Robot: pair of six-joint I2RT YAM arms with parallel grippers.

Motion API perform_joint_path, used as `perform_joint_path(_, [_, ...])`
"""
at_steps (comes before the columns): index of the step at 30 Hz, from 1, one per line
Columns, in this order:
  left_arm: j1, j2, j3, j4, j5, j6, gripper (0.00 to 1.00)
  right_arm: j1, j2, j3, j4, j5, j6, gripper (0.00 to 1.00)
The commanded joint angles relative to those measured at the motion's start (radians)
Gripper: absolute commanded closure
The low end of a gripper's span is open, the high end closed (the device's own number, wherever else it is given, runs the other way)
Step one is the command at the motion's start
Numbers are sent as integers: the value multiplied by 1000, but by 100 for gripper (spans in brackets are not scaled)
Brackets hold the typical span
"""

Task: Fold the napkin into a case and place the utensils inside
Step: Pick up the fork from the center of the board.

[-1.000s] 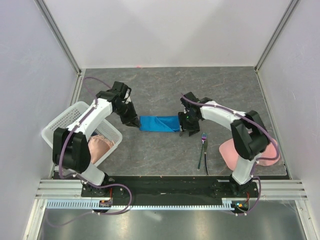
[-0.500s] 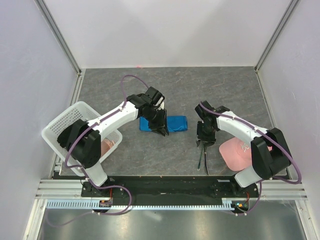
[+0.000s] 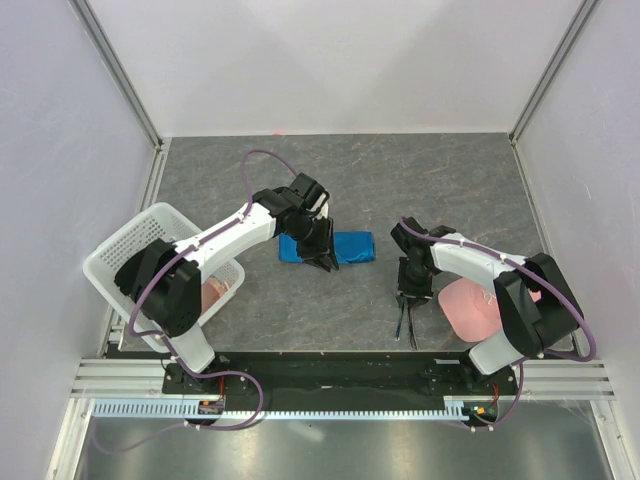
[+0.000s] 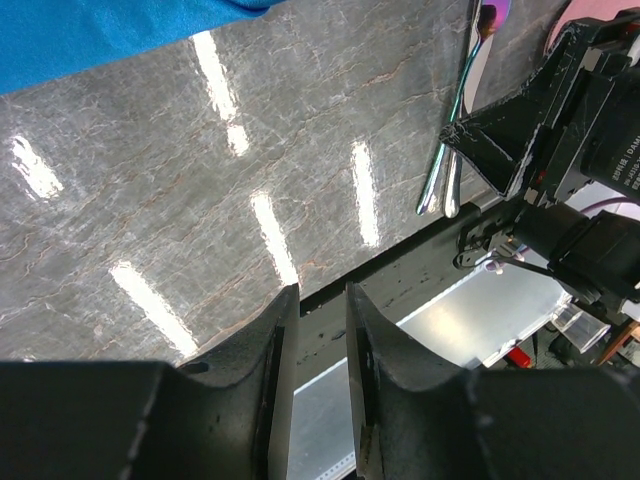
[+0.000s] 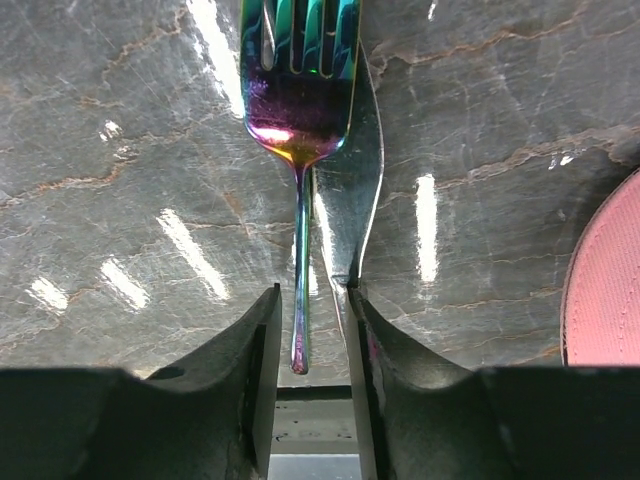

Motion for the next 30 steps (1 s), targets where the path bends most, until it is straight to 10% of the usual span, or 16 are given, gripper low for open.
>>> perform_joint_path(1, [-5, -51, -11, 16, 29, 32, 67, 12, 0, -1, 41, 22, 30, 64])
perform_joint_path(27, [-7, -41, -24, 16, 52, 50, 67, 60, 119, -3, 81, 69, 46, 79])
perform_joint_path(30, [-7, -27, -27, 16, 70, 53, 66, 60, 152, 29, 89, 81, 29, 97])
